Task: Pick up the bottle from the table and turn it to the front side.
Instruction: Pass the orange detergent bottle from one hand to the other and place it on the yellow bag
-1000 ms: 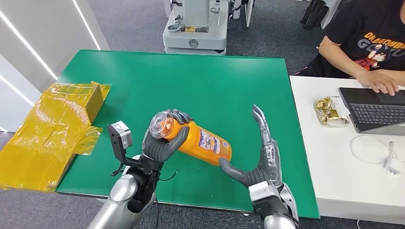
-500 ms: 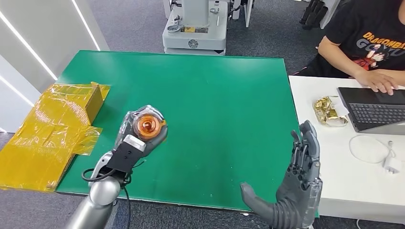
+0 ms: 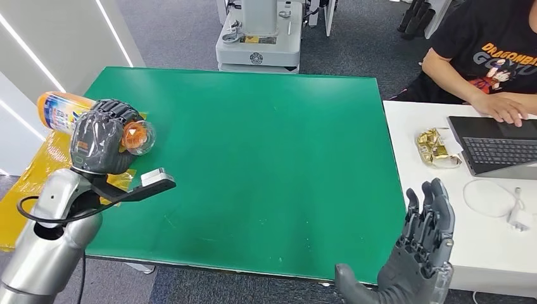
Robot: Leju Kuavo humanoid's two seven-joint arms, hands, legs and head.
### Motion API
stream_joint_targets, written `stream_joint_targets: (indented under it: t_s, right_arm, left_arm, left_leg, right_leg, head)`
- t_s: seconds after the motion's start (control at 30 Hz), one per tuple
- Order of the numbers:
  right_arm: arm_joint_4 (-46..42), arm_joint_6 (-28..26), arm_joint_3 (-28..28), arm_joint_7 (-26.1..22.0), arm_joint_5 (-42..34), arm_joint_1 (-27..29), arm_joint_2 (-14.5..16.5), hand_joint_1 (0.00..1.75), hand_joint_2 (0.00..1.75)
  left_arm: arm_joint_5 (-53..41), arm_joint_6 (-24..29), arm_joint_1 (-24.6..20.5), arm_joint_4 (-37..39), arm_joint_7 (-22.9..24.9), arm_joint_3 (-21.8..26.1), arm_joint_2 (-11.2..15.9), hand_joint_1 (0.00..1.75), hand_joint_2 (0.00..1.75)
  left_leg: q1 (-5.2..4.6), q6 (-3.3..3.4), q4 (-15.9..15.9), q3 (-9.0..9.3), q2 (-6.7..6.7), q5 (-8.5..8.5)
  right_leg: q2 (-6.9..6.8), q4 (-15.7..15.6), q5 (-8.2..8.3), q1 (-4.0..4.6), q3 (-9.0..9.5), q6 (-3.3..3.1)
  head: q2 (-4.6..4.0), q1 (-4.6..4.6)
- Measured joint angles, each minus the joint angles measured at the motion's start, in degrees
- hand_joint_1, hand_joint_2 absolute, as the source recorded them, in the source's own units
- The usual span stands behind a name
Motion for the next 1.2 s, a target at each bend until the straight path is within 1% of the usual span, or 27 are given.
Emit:
stream_joint_targets:
  t_s: [0.07,0.13,0.23,0.3,0.43,0.57,0.67,0.83,1.2]
  right_arm:
    - [-0.3,0.0,0.0,-0.2,-0.1,0.5,0.0,0.00,1.75]
    - [-0.4,0.3,0.0,-0.4,-0.4,0.7,0.0,0.00,1.75]
    - [-0.5,1.5,0.0,-0.7,-1.0,0.7,0.0,0.00,1.75]
    - [-0.6,2.6,0.0,-0.7,-1.3,0.6,0.0,0.00,1.75]
    - [-1.2,4.5,0.1,-0.1,-1.2,0.5,0.0,0.00,1.75]
    - [-2.1,5.5,0.2,1.0,-0.5,0.3,0.0,0.00,1.75]
    - [-2.4,6.1,0.1,1.0,-0.3,0.3,0.0,0.00,1.75]
    - [-2.4,7.5,-0.2,0.3,-0.6,0.3,0.0,0.00,1.75]
    - [-2.8,7.9,-0.3,0.8,0.7,0.4,0.0,0.00,1.75]
  left_arm:
    - [-0.5,-0.9,-1.3,0.7,0.3,-0.3,1.8,1.75,1.75]
    - [-1.1,-3.3,-2.6,1.7,1.2,-1.2,3.1,1.75,1.75]
    - [-3.4,-9.0,-4.8,4.8,2.4,-4.2,4.6,1.75,1.75]
    - [-5.2,-11.9,-6.3,8.1,2.7,-6.9,5.0,1.75,1.75]
    - [-7.8,-15.5,-8.8,15.7,3.7,-11.9,4.8,1.75,1.75]
    - [-9.2,-18.1,-10.3,21.6,4.4,-14.5,4.5,1.75,1.75]
    - [-9.9,-19.8,-11.8,26.4,4.6,-15.8,4.3,1.75,1.75]
    - [-10.2,-20.3,-15.1,35.2,4.5,-17.5,3.8,1.75,1.75]
    - [-11.1,-20.9,-19.3,45.5,4.5,-19.5,2.1,1.75,1.75]
  left_leg:
    - [0.00,-0.01,0.0,0.00,0.01,0.00]
    - [-0.01,-0.01,0.0,0.00,0.01,0.01]
    - [-0.02,-0.01,0.0,0.00,0.01,0.01]
    - [-0.02,-0.01,0.0,0.01,0.01,0.01]
    - [-0.02,-0.01,0.0,0.01,0.07,0.01]
    - [-0.01,-0.02,0.0,0.02,0.10,0.01]
    - [0.00,-0.02,0.0,0.01,0.11,0.01]
    - [0.01,-0.02,0.0,0.02,0.15,0.02]
    - [-0.01,-0.03,0.0,0.02,0.14,0.02]
  right_leg:
    - [0.03,0.0,0.01,0.00,0.00,-0.01]
    - [0.03,0.0,0.01,0.00,0.00,-0.01]
    - [0.02,0.0,0.01,-0.01,0.00,0.00]
    - [0.03,0.0,0.03,-0.01,0.01,-0.01]
    - [0.07,0.0,0.06,-0.01,0.00,-0.05]
    - [0.13,0.0,0.07,-0.01,-0.03,-0.07]
    - [0.14,0.0,0.06,0.00,-0.05,-0.07]
    - [0.18,0.0,0.07,0.00,-0.05,-0.08]
    - [0.17,0.0,0.08,0.00,-0.04,-0.09]
  head:
    - [0.00,0.01]
    - [0.00,0.02]
    - [0.00,0.01]
    - [0.00,0.01]
    - [0.00,0.01]
    - [0.00,0.01]
    - [0.00,0.01]
    - [0.00,0.01]
    - [0.00,0.02]
